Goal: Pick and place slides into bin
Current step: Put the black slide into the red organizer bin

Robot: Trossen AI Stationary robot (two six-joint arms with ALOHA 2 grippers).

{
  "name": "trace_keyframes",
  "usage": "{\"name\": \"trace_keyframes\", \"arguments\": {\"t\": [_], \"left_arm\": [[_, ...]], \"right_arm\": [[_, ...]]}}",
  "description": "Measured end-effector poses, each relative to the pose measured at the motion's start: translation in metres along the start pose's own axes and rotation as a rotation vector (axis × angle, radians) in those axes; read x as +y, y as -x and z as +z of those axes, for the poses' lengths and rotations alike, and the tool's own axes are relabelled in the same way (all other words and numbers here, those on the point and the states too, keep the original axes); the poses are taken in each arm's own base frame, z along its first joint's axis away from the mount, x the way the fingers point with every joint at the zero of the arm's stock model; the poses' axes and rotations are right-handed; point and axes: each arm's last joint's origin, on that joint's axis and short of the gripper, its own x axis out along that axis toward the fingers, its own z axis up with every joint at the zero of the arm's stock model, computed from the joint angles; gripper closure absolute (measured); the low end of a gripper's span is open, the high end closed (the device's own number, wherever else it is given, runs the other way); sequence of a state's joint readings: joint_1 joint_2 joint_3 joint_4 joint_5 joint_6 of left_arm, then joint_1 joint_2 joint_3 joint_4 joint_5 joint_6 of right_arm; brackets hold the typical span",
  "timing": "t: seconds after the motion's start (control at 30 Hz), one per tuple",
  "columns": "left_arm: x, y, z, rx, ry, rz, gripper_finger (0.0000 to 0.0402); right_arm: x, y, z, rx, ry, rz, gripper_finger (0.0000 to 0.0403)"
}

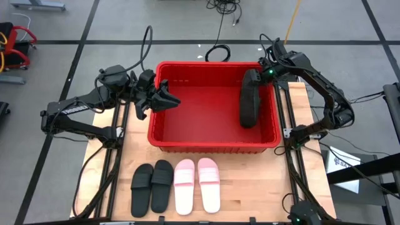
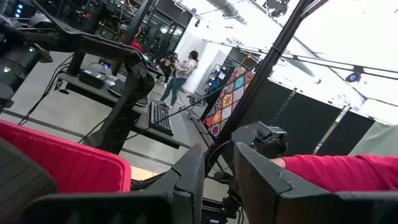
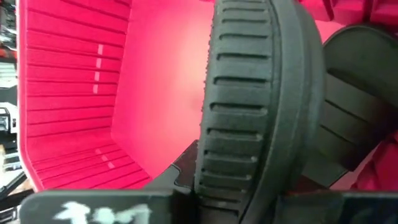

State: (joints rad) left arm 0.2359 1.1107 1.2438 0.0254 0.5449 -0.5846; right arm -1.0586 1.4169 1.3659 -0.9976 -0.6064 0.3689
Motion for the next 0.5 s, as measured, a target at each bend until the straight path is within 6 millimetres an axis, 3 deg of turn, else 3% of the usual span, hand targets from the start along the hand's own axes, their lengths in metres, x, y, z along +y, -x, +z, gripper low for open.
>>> {"name": "trace_keyframes", "arguments": {"t": [0.23, 0.5], "left_arm": [[0.000, 0.000, -0.001, 0.005, 0.004, 0.004, 0.0316], [0.002, 0.000, -0.004, 0.038, 0.025, 0.025, 0.0316]], "right_arm": [[-0.005, -0.017, 0.006, 0.049, -0.002, -0.032, 0.0333], [-0.008, -0.022, 0.008, 0.044, 0.024, -0.052, 0.0332]]}}
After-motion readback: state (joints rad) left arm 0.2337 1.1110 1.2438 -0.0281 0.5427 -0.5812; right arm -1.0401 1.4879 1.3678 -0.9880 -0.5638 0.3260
